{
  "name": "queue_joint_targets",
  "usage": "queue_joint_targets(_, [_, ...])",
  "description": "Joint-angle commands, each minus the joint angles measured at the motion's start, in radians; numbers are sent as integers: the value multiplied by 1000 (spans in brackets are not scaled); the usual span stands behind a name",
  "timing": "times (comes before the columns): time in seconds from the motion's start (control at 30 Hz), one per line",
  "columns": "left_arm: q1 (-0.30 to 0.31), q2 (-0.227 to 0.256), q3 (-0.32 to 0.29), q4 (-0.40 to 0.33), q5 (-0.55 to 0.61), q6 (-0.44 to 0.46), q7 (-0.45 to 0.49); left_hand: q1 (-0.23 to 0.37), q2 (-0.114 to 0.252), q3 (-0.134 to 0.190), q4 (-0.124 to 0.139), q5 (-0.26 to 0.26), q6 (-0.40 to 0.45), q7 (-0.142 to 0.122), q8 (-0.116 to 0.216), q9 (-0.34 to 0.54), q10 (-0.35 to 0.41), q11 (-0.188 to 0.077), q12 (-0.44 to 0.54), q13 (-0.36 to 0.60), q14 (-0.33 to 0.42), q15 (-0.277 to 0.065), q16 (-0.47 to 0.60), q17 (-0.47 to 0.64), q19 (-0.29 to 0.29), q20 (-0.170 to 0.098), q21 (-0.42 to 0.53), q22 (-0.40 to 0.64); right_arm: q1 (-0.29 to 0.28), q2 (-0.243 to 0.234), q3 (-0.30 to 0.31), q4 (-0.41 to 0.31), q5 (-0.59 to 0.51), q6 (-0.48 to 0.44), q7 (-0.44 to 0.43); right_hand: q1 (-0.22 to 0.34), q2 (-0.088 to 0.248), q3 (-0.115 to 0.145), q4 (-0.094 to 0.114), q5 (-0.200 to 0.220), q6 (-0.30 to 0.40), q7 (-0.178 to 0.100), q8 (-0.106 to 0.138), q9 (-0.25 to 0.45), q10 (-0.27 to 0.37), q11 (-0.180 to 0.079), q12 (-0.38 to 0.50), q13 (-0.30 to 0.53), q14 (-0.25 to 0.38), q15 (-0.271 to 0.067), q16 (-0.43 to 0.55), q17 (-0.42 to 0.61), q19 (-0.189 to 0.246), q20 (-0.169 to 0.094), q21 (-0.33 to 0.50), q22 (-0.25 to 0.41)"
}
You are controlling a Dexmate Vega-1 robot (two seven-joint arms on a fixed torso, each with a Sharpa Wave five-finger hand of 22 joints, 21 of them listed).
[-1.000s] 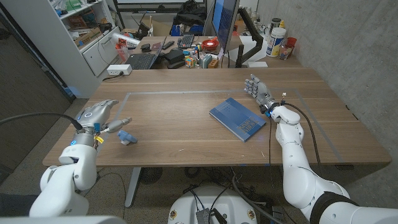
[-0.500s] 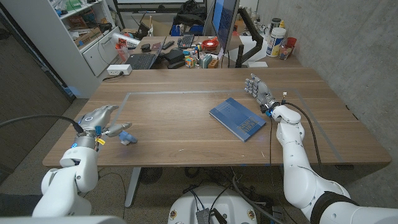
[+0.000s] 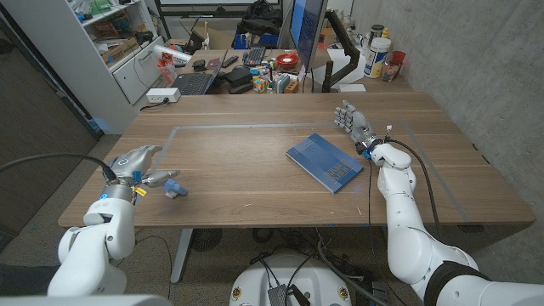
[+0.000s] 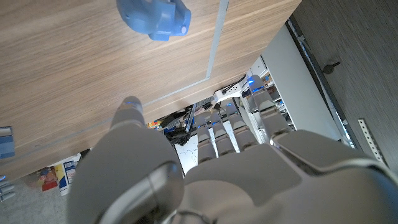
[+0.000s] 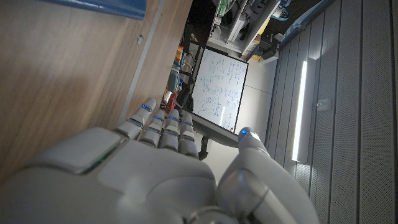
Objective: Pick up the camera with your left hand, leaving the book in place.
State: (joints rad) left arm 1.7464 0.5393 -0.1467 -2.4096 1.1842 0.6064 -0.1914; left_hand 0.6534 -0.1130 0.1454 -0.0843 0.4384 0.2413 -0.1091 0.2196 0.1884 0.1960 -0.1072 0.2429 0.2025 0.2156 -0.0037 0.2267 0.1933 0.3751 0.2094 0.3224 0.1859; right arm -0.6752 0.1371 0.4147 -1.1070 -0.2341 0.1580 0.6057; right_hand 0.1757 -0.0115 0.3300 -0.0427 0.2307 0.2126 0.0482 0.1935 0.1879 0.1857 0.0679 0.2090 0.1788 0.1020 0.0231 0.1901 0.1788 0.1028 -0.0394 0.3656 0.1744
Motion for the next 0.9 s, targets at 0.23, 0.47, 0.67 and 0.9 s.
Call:
queue_joint_targets(0.23, [-15, 26, 13, 20, -15, 14, -30, 11, 1, -10, 1, 3, 4, -3, -3, 5, 7, -4, -5, 5, 14, 3, 0, 2, 16, 4, 8, 1, 9, 2, -1, 20, -9, 3, -12, 4, 9, -5, 0, 8, 2, -4, 2, 2, 8, 0, 1, 5, 3, 0, -1, 5, 11, -11, -5, 3])
queue_joint_targets(0.47, [-22, 31, 24, 28, -16, 32, -38, 11, 0, -12, 1, 3, 4, -1, -4, 5, 6, -2, -6, 5, 16, 4, -1, 2, 19, 5, 7, 0, 15, 1, -1, 29, -11, 5, -11, 3, 9, -6, 0, 8, 2, -4, 2, 2, 9, -1, 2, 5, 3, 1, -1, 5, 12, -12, -7, 3])
queue_joint_targets(0.67, [-25, 35, 34, 32, -16, 50, -42, 12, 0, -14, 1, 3, 4, -1, -5, 5, 7, -4, -6, 5, 17, 4, -2, 3, 22, 5, 6, 0, 21, -1, -2, 37, -13, 7, -9, 3, 10, -6, -1, 8, 2, -4, 2, 2, 9, 0, 2, 5, 2, 0, -1, 5, 13, -11, -9, 3])
queue_joint_targets(0.9, [-18, 46, 31, 35, -31, 55, -42, 13, 0, -16, 1, 3, 4, 0, -6, 5, 8, -3, -7, 5, 18, 4, -3, 3, 25, 5, 5, 0, 24, -1, -1, 41, -17, 5, -10, 3, 10, -7, -1, 8, 2, -4, 2, 2, 9, -1, 1, 5, 3, 0, -1, 5, 14, -11, -11, 3])
